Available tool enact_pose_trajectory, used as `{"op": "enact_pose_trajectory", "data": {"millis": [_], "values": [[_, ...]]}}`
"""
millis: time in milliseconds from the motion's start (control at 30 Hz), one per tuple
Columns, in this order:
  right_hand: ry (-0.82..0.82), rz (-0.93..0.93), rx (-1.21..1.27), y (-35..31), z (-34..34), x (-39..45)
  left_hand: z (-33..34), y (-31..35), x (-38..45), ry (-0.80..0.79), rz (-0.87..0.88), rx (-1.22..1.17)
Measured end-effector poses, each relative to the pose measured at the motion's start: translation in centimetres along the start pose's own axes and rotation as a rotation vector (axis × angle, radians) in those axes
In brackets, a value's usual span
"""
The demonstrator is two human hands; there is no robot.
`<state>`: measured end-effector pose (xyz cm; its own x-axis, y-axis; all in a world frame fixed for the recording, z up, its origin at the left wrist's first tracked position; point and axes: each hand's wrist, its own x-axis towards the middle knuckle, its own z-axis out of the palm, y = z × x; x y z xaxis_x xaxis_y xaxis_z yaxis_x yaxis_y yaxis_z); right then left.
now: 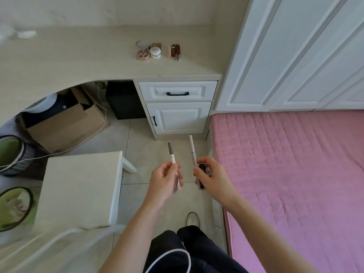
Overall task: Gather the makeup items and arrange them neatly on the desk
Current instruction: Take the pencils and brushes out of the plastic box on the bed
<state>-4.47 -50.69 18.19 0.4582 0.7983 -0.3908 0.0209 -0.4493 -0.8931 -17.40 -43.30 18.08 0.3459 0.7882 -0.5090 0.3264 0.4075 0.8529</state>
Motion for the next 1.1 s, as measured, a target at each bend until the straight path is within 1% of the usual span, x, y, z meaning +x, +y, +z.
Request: {"op": "enact_pose_trajectory", "data": {"millis": [267, 433, 567, 700, 800, 1100], "values": [[-0.021, 0.000, 0.000, -3.6, -0.9, 10.1, 0.5, 4.9, 9.0, 0.076, -0.030, -0.049], [0.019, 0.026, 0.016, -5.8, -0.5, 16.9, -0.4, 7.9, 15.7, 0.063, -0.042, -0.072], [0.048, 0.047, 0.047, -8.4, 0.2, 22.7, -1.7, 11.7, 22.0, 0.023, -0.063, -0.067], [0.084, 0.079, 0.100, -11.4, 1.0, 28.1, -3.3, 15.7, 28.1, -0.064, -0.078, -0.021], [0.108, 0.091, 0.124, -13.2, 1.5, 31.7, -4.1, 18.1, 32.2, -0.093, -0.075, -0.012], [0.178, 0.113, 0.134, -16.5, 0.3, 40.3, -3.2, 22.5, 41.2, -0.156, -0.140, 0.001]]}}
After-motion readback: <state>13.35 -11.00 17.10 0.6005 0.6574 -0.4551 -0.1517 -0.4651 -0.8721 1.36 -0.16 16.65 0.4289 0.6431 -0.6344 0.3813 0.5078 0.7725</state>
